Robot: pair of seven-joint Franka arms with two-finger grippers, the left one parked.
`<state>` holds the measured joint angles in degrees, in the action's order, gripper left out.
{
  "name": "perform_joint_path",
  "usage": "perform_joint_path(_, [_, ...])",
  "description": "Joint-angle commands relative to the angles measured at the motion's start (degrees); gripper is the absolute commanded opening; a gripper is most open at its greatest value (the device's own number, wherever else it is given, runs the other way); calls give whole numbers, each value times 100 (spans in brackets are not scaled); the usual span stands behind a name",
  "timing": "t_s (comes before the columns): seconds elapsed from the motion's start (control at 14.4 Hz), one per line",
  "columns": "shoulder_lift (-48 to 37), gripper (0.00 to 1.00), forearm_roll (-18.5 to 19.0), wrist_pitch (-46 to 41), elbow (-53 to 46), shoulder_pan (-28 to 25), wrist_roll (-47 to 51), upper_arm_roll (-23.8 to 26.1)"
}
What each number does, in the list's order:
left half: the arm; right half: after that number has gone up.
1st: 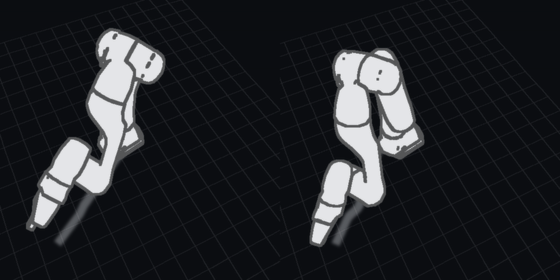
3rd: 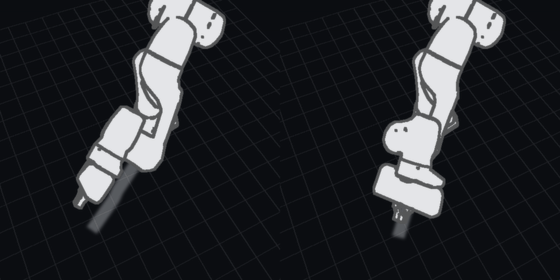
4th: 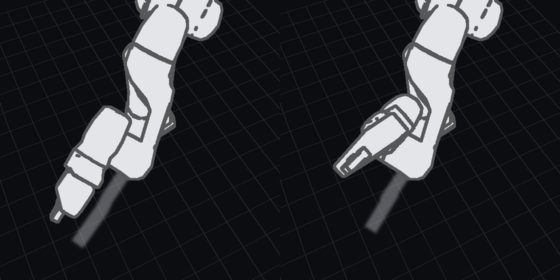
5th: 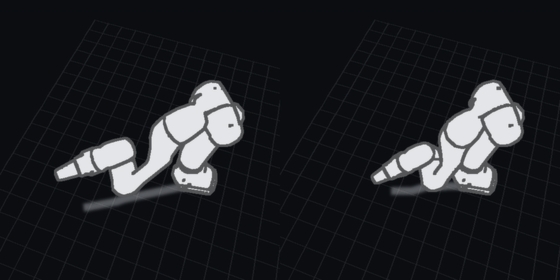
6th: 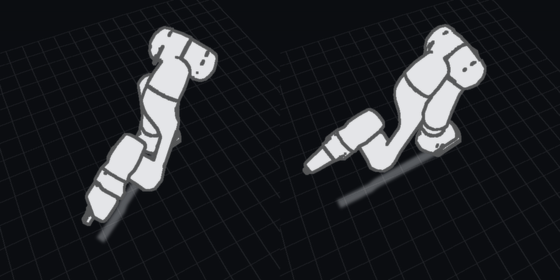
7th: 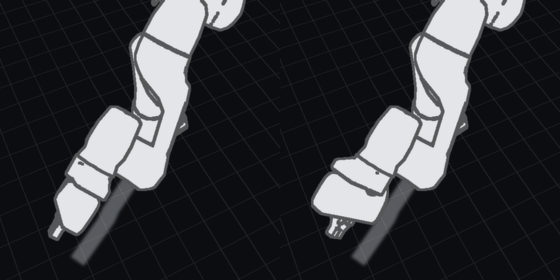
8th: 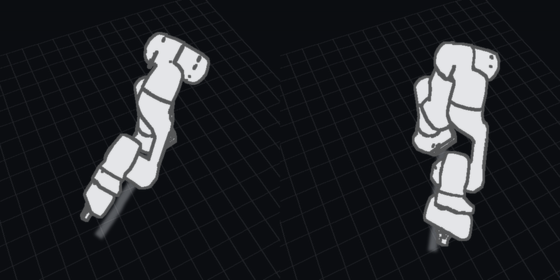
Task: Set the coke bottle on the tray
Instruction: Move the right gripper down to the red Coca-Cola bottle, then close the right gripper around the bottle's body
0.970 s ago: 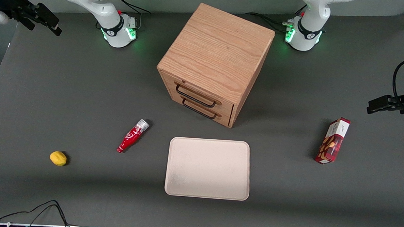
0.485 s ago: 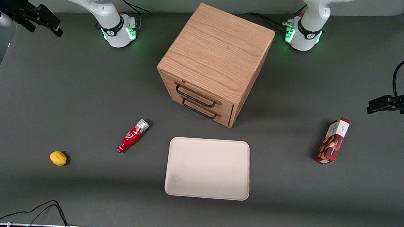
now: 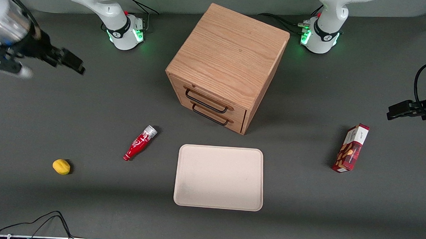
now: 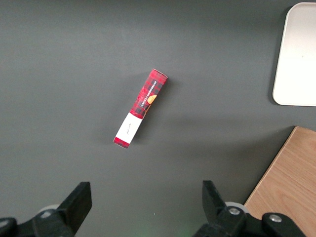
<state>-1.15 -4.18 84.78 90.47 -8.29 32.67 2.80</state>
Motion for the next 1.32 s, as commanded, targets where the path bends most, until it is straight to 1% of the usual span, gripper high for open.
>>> perform_joint_path(0.0, [981, 100, -293, 336, -267, -24, 1167, 114])
perform_joint_path(0.21, [1844, 100, -285, 1204, 92, -32, 2029, 299])
perform_joint_path(0.42, [2206, 100, -171, 2714, 1057, -103, 2331, 309])
perform_joint_path(0.49, [2285, 100, -101, 3285, 1417, -103, 2340, 309])
perform_joint_path(0.55, [2407, 100, 47, 3813, 1699, -103, 2384, 317])
perform_joint_path(0.62, [2583, 100, 118, 4236, 1859, -94, 2471, 309])
perform_joint_path(0.76, [2961, 100, 163, 4686, 1904, -103, 2489, 309])
perform_joint_path(0.83, [3067, 100, 233, 4871, 1913, -103, 2489, 309])
perform_joint_path(1.11, [3357, 100, 233, 5486, 2018, -103, 2489, 309])
perform_joint_path(1.18, [3410, 97, 251, 5784, 2149, -94, 2481, 309])
perform_joint_path(1.25, [3445, 48, 373, 6022, 2272, -103, 2428, 309])
